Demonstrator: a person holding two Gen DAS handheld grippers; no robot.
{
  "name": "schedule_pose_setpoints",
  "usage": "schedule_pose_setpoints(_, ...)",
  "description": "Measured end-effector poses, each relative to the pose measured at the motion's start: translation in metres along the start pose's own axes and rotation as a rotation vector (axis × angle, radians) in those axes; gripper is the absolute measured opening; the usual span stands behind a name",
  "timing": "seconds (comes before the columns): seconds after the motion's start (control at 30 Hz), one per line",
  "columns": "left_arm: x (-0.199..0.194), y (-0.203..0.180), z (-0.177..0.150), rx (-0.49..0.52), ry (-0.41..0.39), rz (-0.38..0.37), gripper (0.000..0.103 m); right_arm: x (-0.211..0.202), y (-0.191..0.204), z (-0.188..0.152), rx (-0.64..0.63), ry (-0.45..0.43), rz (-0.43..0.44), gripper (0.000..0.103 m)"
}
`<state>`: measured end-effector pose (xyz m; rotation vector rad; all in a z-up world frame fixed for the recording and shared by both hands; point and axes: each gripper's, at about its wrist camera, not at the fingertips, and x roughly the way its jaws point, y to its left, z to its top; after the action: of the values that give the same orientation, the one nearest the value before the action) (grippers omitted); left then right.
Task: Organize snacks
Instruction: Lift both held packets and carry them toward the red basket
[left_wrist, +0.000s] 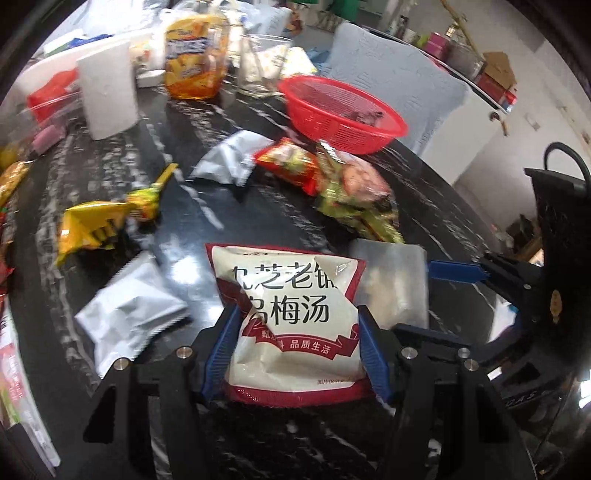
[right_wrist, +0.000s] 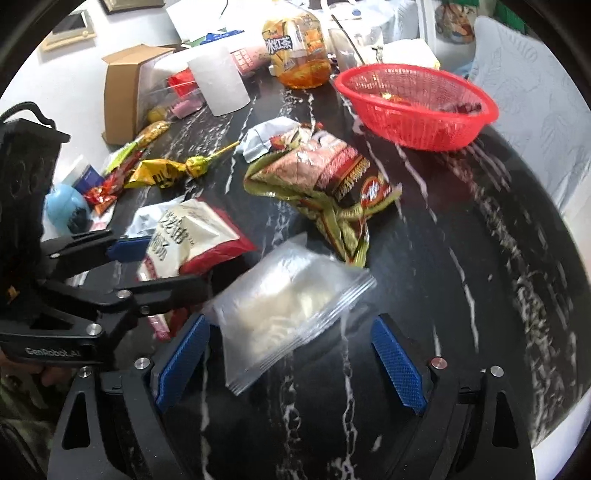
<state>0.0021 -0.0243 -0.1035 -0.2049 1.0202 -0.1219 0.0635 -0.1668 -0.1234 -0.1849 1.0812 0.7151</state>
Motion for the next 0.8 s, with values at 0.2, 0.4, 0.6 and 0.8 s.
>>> schedule_pose_setpoints(0.2, -0.008, 0.016, -0.006, -0.024, -0.023, 0.056, 0.061, 0.01, 0.003, 0.01, 0.048, 0.047, 0.053, 0.092)
schedule_pose_setpoints(0.4, -0.009, 0.019, -0.007, 0.005, -0.034, 0.089, 0.061, 0.015, -0.004, 0.018, 0.138, 0.045, 0.117, 0.092)
schedule_pose_setpoints(0.6, -0.006, 0.021, -0.01, 0.002, -0.033, 0.069, 0.061, 0.024, 0.007, 0.023, 0.1, 0.027, 0.064, 0.089)
schedule_pose_setpoints(0.8, -0.003, 0.019, -0.01, 0.016, -0.036, 0.08, 0.061, 0.025, 0.014, 0.02, 0.038, 0.006, 0.011, 0.062)
